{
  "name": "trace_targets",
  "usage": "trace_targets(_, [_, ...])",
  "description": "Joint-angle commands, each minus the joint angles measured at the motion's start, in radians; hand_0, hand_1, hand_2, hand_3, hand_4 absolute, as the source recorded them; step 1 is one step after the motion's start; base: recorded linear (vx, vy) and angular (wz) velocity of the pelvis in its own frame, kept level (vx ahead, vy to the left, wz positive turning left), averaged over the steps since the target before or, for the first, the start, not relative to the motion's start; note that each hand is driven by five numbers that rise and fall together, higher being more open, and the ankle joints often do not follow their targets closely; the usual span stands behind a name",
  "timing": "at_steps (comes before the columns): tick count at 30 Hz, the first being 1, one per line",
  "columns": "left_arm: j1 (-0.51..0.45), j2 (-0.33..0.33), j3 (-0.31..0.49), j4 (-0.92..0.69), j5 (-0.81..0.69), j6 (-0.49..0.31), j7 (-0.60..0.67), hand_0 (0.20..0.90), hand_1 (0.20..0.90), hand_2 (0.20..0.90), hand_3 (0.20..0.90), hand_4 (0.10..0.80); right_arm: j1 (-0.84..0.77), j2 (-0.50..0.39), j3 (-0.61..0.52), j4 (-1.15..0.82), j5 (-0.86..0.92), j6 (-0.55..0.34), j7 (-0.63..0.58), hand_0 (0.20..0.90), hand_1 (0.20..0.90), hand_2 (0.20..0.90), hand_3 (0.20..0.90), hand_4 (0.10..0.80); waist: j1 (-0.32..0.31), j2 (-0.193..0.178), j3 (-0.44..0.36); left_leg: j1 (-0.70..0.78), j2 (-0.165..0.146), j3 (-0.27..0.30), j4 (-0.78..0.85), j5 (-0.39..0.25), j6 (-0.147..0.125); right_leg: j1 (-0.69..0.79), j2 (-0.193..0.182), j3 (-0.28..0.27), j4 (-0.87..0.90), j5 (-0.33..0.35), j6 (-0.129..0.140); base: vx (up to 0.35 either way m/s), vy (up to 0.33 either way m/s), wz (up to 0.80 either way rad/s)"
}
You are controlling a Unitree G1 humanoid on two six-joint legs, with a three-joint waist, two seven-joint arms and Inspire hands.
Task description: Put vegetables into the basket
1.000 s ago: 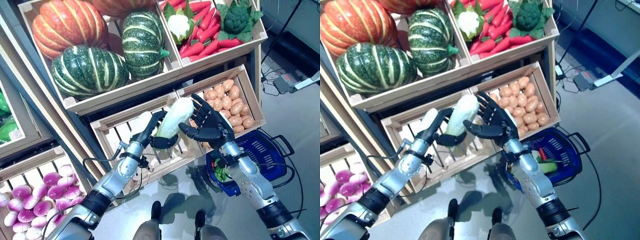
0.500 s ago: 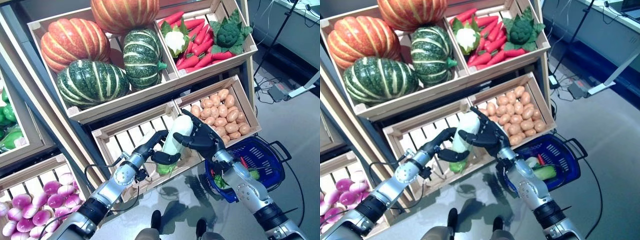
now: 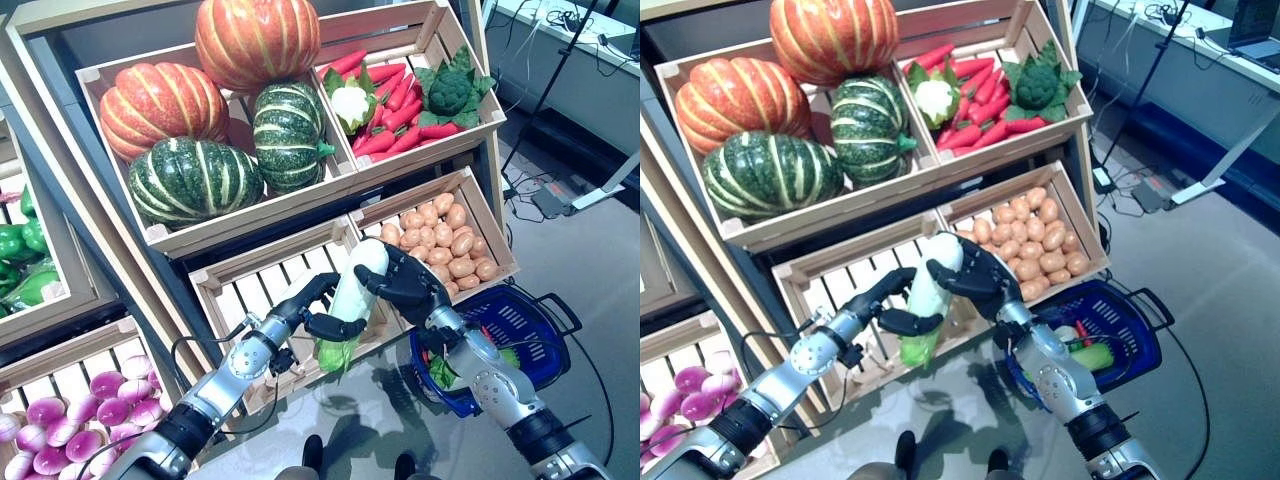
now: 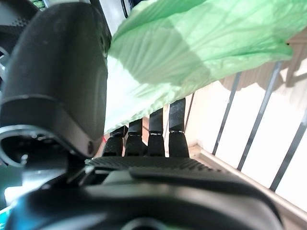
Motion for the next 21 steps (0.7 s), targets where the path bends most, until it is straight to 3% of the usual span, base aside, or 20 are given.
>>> trace_targets(1, [-0.084,-0.06,-0.017,-0.037,-0.004,-0.085,0.025,0.3,0.3,0.3,0.3,0.4,-0.06,0.1,0.05,-0.135,0.063,-0.057,0.098,0.3,0.3,0.3,0.3,0.4,0.004,-0.019,-0.091,0.011,-0.048,-0.015,0.027,-0.113,0.035,-0.035,-0.005,0.012,0.063,-0.013,-0.043,0.0,0.0,0.0])
trace_targets(12, [-0.053,-0.063,0.021,-0.028,-0.037,-0.056,0.059,0.3,0.3,0.3,0.3,0.4,-0.046,0.088,0.025,-0.147,0.066,-0.057,0.073,0.3,0.3,0.3,0.3,0.4,0.004,-0.018,-0.094,0.011,-0.044,-0.015,0.023,-0.108,0.032,-0.036,-0.005,0.016,0.059,-0.009,-0.041,0.0,0.0,0.0])
trace_targets(14, [-0.045,-0.066,0.039,-0.033,-0.059,-0.052,0.076,0.9,0.9,0.9,0.9,0.8,-0.044,0.082,0.014,-0.15,0.081,-0.061,0.065,0.3,0.3,0.3,0.3,0.4,0.005,-0.017,-0.093,0.011,-0.043,-0.015,0.022,-0.109,0.032,-0.037,-0.005,0.015,0.059,-0.01,-0.042,0.0,0.0,0.0])
trace_targets(21, [-0.021,-0.061,0.089,-0.054,-0.073,-0.049,0.077,0.9,0.9,0.9,0.9,0.8,-0.041,0.066,-0.053,-0.159,0.083,-0.093,0.037,0.3,0.3,0.3,0.3,0.4,0.007,-0.015,-0.083,0.003,-0.04,-0.018,0.024,-0.11,0.031,-0.047,-0.003,0.015,0.064,-0.011,-0.044,0.0,0.0,0.0])
